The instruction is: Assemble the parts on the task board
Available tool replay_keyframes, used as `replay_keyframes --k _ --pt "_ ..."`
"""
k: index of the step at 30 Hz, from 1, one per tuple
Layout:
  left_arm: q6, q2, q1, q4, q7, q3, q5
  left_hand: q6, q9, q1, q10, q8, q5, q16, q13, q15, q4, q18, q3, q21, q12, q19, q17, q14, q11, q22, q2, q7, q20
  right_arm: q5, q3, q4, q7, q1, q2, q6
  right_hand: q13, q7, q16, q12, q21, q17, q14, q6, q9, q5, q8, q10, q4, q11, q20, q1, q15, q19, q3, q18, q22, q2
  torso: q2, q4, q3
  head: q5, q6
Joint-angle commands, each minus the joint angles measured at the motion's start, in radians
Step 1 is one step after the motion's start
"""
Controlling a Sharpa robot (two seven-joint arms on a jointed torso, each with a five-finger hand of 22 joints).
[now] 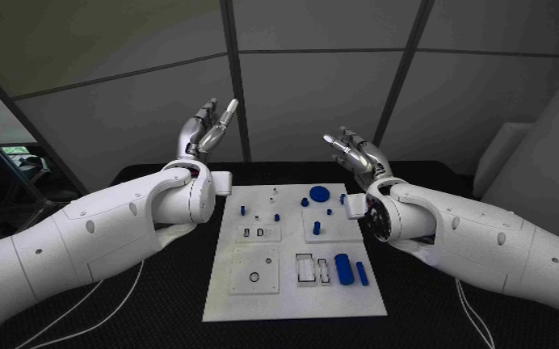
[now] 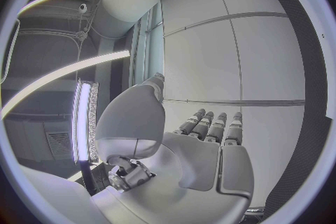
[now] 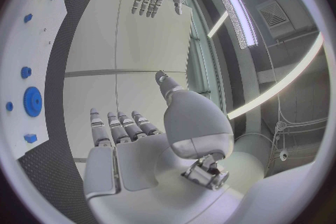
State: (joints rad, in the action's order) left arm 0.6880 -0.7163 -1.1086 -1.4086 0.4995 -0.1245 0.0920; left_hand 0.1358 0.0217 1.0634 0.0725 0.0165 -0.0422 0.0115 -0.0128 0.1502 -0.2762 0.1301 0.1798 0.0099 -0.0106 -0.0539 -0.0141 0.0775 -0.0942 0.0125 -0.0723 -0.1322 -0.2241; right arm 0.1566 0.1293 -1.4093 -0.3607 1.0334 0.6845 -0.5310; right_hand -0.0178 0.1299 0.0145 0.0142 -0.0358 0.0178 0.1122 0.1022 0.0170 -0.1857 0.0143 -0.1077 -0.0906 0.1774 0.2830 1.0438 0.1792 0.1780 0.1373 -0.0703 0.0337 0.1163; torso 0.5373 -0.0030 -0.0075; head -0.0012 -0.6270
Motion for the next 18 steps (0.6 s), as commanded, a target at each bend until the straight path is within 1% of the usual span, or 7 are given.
replay_keyframes --k 1,5,7,8,11,14,18 --pt "-0.039 0.001 -0.001 0.001 0.017 -0.001 0.042 0.036 0.005 0.059 0.019 0.011 -0.006 0.007 -0.005 0.012 -0.011 0.018 0.013 0.005 -0.008 -0.003 -0.004 0.015 -0.029 0.003 -0.003 -0.028 -0.016 0.12 0.012 0.021 0.092 0.0 -0.011 0.166 -0.017 0.117 0.039 0.03 -0.043 0.02 0.172 0.112 0.015 -0.01 0.023 -0.14 -0.051 0.036 0.012 0.112 0.023 0.106 0.024 -0.011 0.021 0.012 0.0 -0.0002 -0.0002 0.0 0.0" --pt "-0.039 0.001 -0.001 0.001 0.017 -0.001 0.042 0.102 0.015 0.086 0.1 0.027 -0.006 0.035 -0.018 0.029 -0.006 0.017 0.012 0.015 -0.028 -0.028 -0.021 0.117 -0.07 0.009 -0.005 -0.066 -0.029 0.141 0.023 0.034 0.109 -0.001 -0.019 0.195 -0.057 0.141 0.125 0.125 -0.129 0.051 0.489 0.363 0.049 -0.031 0.088 -0.497 -0.098 0.067 0.001 0.185 0.047 0.319 0.044 -0.048 0.061 0.005 0.0 -0.0002 -0.0002 0.0 0.0" --pt "-0.039 0.001 -0.001 0.001 0.017 -0.001 0.042 0.183 0.027 0.111 0.183 0.048 -0.006 0.068 -0.029 0.043 0.005 0.014 0.002 0.029 -0.05 -0.063 -0.038 0.23 -0.1 0.018 -0.007 -0.092 -0.038 0.144 0.024 0.036 0.112 -0.002 -0.02 0.199 -0.065 0.131 0.169 0.166 -0.185 0.061 0.672 0.497 0.062 -0.042 0.121 -0.665 -0.117 0.052 0.006 0.212 0.026 0.454 0.056 -0.083 0.084 -0.002 0.0 -0.0002 -0.0002 0.0 0.0" --pt "-0.093 -0.054 -0.001 -0.005 -0.008 0.0 0.093 0.238 0.035 0.129 0.249 0.063 -0.004 0.087 -0.038 0.044 0.014 0.011 -0.003 0.039 -0.068 -0.086 -0.047 0.299 -0.112 0.023 -0.008 -0.097 -0.045 0.44 0.025 0.074 0.077 0.004 0.013 0.171 -0.063 0.121 0.178 0.175 -0.201 0.06 0.716 0.567 0.067 -0.042 0.137 -0.706 -0.123 0.039 0.006 0.216 0.013 0.489 0.057 -0.097 0.087 -0.013 0.015 -0.0001 -0.0033 0.005 -0.011" --pt "-0.108 -0.077 -0.002 -0.024 -0.017 0.0 0.105 0.407 0.058 0.185 0.528 0.112 -0.006 0.175 -0.071 0.062 0.047 0.022 -0.007 0.11 -0.149 -0.254 -0.084 0.59 -0.142 0.061 -0.004 -0.121 -0.067 0.577 0.025 0.085 0.095 0.021 0.016 0.153 -0.051 0.095 0.187 0.18 -0.226 0.058 0.815 0.717 0.072 -0.064 0.161 -0.805 -0.142 0.011 -0.001 0.219 -0.016 0.554 0.06 -0.115 0.089 -0.05 0.025 0.0009 -0.0024 0.005 -0.015" --pt "-0.126 -0.094 -0.002 -0.044 -0.033 0.0 0.123 0.55 0.075 0.225 0.698 0.149 -0.005 0.203 -0.083 0.047 0.076 0.032 -0.01 0.203 -0.192 -0.472 -0.092 0.697 -0.132 0.107 -0.001 -0.118 -0.068 0.704 0.025 0.091 0.12 0.035 0.023 0.146 -0.047 0.076 0.195 0.177 -0.247 0.062 0.889 0.768 0.067 -0.099 0.162 -0.872 -0.159 -0.009 -0.019 0.213 -0.038 0.606 0.069 -0.116 0.091 -0.08 0.032 0.0045 -0.0011 0.005 -0.013" --pt "-0.14 -0.118 -0.002 -0.078 -0.048 0.0 0.142 0.651 0.078 0.264 0.769 0.168 -0.007 0.21 -0.074 0.028 0.109 0.049 -0.013 0.246 -0.19 -0.57 -0.094 0.778 -0.112 0.121 -0.003 -0.099 -0.066 0.872 0.024 0.101 0.162 0.062 0.027 0.155 -0.045 0.062 0.207 0.152 -0.282 0.075 1.003 0.809 0.057 -0.122 0.149 -0.932 -0.177 -0.03 -0.055 0.2 -0.073 0.69 0.095 -0.115 0.098 -0.103 0.04 0.0061 0.0017 0.007 -0.007"
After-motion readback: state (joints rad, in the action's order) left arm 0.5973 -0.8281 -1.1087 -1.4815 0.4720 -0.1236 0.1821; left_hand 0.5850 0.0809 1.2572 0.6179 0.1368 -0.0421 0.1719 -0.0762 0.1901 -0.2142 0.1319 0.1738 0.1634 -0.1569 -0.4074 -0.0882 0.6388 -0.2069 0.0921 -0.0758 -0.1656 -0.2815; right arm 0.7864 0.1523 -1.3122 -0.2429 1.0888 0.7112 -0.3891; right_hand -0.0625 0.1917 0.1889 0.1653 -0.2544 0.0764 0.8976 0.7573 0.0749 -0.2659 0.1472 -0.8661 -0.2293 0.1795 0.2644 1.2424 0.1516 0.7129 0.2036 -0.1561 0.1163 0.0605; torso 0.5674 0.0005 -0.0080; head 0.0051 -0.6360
